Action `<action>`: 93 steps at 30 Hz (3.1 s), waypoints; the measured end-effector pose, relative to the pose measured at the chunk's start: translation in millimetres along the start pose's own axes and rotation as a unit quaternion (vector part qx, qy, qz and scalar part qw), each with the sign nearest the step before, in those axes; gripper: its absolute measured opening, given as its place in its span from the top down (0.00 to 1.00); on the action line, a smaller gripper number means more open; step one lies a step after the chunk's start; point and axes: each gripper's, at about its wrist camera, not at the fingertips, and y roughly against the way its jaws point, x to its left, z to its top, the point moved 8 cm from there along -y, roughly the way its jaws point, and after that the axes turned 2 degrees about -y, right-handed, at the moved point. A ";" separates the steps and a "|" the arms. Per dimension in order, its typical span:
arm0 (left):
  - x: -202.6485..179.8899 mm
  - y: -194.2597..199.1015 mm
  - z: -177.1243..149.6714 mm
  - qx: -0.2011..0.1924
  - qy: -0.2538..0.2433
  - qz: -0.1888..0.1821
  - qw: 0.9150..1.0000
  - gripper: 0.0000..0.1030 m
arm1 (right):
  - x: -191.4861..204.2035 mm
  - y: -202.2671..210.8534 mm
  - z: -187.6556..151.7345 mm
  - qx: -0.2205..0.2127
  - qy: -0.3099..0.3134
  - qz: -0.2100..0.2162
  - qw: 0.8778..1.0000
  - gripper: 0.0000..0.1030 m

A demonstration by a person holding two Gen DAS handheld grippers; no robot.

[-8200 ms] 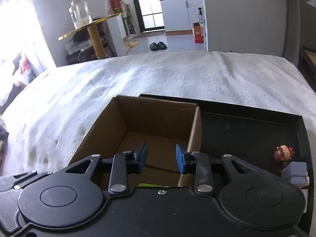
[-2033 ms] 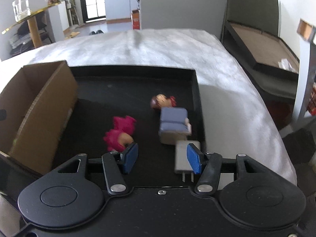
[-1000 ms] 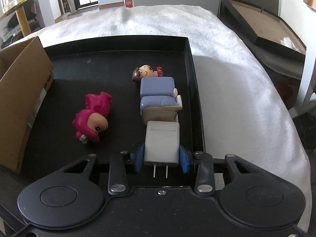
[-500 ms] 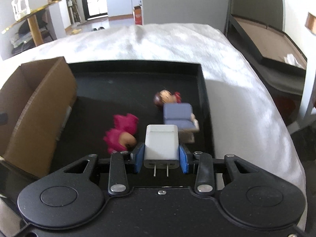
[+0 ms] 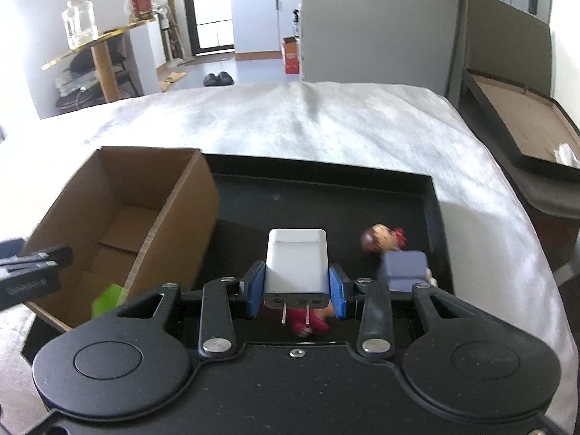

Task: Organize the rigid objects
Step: 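Carry the white charger into the box and open the right gripper, then move the empty right gripper back over the tray to the lavender block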

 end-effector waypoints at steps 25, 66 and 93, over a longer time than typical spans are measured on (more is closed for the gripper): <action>28.9 -1.4 -14.7 -0.001 0.040 -0.037 0.998 0.88 | 90.3 8.6 14.5 -0.022 0.051 0.044 0.998 0.65; 8.7 5.6 0.1 -0.018 -0.004 -0.003 1.000 0.26 | 34.2 5.3 -10.7 -0.007 0.030 -0.013 0.999 0.53; -5.1 3.8 4.1 -0.016 -0.026 0.047 0.998 0.20 | -69.3 -42.5 -16.6 0.014 0.034 -0.095 0.995 0.51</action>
